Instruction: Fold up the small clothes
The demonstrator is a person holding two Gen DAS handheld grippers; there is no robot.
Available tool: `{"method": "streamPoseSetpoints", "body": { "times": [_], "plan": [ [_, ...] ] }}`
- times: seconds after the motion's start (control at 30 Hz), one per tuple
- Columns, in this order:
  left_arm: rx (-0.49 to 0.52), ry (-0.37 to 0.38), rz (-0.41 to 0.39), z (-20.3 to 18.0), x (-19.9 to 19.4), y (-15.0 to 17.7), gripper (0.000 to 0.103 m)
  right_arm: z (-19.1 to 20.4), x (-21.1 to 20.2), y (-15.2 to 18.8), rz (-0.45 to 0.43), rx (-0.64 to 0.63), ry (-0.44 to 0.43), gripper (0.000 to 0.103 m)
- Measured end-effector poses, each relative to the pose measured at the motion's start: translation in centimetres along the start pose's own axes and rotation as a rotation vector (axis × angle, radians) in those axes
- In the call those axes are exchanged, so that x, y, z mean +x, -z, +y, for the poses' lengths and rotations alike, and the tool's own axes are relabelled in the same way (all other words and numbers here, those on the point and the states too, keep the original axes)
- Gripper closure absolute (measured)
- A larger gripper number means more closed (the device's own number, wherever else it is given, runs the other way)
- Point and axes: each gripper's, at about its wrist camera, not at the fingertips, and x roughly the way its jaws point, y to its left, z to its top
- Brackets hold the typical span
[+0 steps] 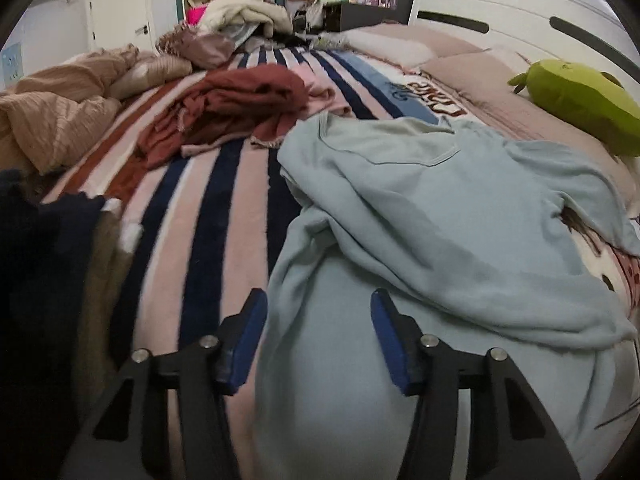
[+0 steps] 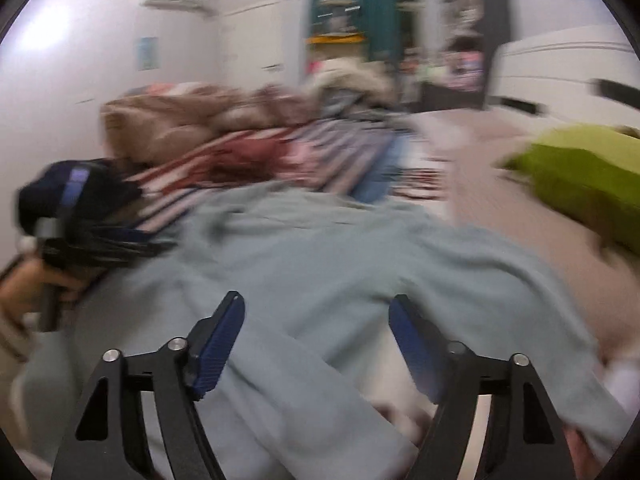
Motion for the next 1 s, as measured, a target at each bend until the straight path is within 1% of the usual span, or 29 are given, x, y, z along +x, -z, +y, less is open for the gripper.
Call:
{"method": "streamPoseSetpoints", "body": {
  "times": [0.07,0.17,0.2,0.23,0.27,0.33,0.37,0.4,0.43,0.47,0.5,0.57,0.63,0.67,0.7,0.77,0.8,0.83,0.87,0.93,1.0],
  "plan": [
    [-0.005,0.006,0.016,0.2,1.3,-0.6,0.058,0.9,3.4,-1.7,0.046,-0.031,-0.128,0.031],
    [0.0,0.007,0.028,0.4,3.1,-1.6,0.067,2.7,8.6,-3.5,0.137,-0.078,-0.245,0.031],
    [-0.002,0.008,0.028,0.5,3.4,-1.8,0.074,3.2,10.2,-3.9,0.167,-0.087,-0.28,0.032],
    [-0.007,0.012,0.025,0.6,3.8,-2.0,0.086,3.7,11.9,-4.5,0.195,-0.088,-0.309,0.032],
    [-0.017,-0.003,0.015,0.9,4.0,-2.2,0.094,4.1,13.0,-4.8,0.21,-0.078,-0.336,0.032],
    [-0.043,-0.063,-0.01,1.4,3.8,-2.1,0.097,4.8,14.9,-5.5,0.232,-0.052,-0.398,0.032],
    [-0.071,-0.103,-0.038,2.1,3.4,-2.0,0.097,5.0,15.4,-5.6,0.234,-0.047,-0.41,0.035],
    [-0.088,-0.135,-0.048,2.7,3.3,-1.9,0.097,5.4,16.2,-5.9,0.236,-0.046,-0.423,0.038],
    [-0.1,-0.149,-0.055,3.1,3.3,-1.9,0.098,5.8,16.8,-6.1,0.242,-0.049,-0.434,0.046],
    [-0.12,-0.165,-0.06,3.8,3.3,-1.7,0.099,6.5,17.8,-6.4,0.255,-0.051,-0.454,0.049],
    [-0.135,-0.178,-0.061,4.3,3.3,-1.6,0.099,7.0,18.6,-6.6,0.267,-0.054,-0.463,0.049],
    [-0.158,-0.204,-0.058,4.7,3.5,-1.5,0.099,8.5,20.6,-6.9,0.298,-0.067,-0.452,0.049],
    [-0.167,-0.195,-0.058,4.9,3.7,-1.6,0.099,9.1,22.1,-7.2,0.319,-0.055,-0.479,0.05],
    [-0.17,-0.187,-0.057,4.9,3.7,-1.7,0.099,9.4,22.9,-7.3,0.334,-0.041,-0.509,0.057],
    [-0.172,-0.18,-0.056,5.0,3.8,-1.8,0.099,9.7,23.6,-7.4,0.339,-0.032,-0.52,0.062],
    [-0.174,-0.167,-0.054,5.0,3.7,-1.7,0.099,10.0,24.4,-7.6,0.339,-0.016,-0.536,0.087],
    [-0.173,-0.163,-0.054,5.0,3.7,-1.7,0.099,10.0,24.6,-7.6,0.338,-0.013,-0.532,0.092],
    [-0.168,-0.16,-0.053,5.0,3.7,-1.7,0.099,10.0,24.9,-7.7,0.336,-0.016,-0.512,0.097],
    [-0.164,-0.157,-0.051,5.0,3.7,-1.7,0.099,9.9,25.1,-7.6,0.336,-0.03,-0.457,0.099],
    [-0.161,-0.155,-0.05,4.9,3.7,-1.7,0.099,9.2,25.4,-7.4,0.343,-0.031,-0.386,0.1],
    [-0.157,-0.156,-0.051,4.9,3.7,-1.7,0.099,7.7,25.7,-7.3,0.339,0.005,-0.325,0.1]
  ]
}}
